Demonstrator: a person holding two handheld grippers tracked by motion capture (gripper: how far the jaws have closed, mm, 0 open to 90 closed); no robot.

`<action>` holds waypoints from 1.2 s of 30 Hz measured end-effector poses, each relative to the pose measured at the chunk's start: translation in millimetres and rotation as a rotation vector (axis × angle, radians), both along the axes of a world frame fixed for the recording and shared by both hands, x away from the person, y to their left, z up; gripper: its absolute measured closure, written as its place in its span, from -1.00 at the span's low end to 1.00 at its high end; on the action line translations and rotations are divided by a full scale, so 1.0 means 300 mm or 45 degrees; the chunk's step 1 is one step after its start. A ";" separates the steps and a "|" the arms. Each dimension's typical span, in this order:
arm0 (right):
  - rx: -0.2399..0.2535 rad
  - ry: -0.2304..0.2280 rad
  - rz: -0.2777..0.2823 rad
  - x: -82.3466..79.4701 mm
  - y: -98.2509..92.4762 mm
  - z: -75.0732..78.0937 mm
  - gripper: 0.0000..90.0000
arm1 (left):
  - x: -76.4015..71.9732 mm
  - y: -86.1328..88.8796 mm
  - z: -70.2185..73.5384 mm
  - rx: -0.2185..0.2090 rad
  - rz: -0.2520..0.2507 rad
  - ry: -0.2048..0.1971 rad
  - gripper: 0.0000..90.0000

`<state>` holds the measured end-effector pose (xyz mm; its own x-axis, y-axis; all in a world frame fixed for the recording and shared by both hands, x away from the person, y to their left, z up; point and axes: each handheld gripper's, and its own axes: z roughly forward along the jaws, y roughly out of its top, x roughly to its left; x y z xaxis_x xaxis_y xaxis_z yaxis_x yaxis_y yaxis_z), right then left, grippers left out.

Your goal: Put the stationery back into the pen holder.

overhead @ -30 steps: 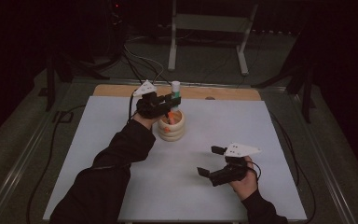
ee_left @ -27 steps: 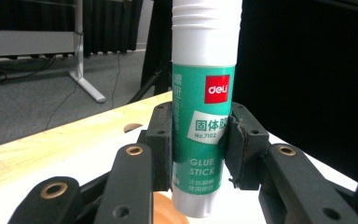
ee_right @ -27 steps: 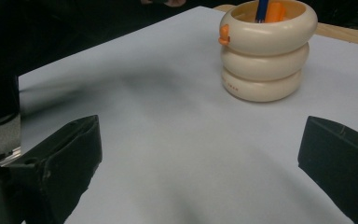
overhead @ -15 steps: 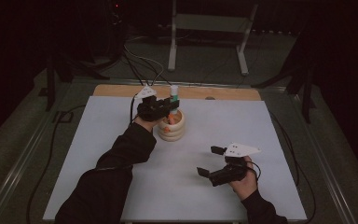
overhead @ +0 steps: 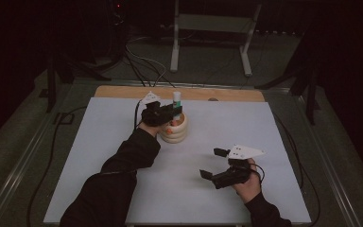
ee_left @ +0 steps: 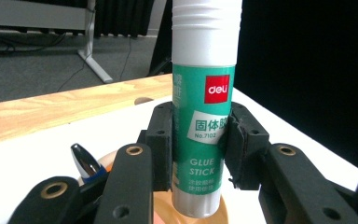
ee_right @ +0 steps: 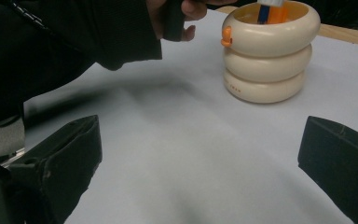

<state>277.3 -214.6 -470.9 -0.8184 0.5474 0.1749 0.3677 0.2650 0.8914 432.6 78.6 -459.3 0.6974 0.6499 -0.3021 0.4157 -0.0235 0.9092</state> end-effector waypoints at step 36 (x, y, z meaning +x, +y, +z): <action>0.015 0.018 0.016 0.003 -0.003 0.001 -1.00 | -0.034 -0.018 0.005 0.173 0.095 0.044 -0.07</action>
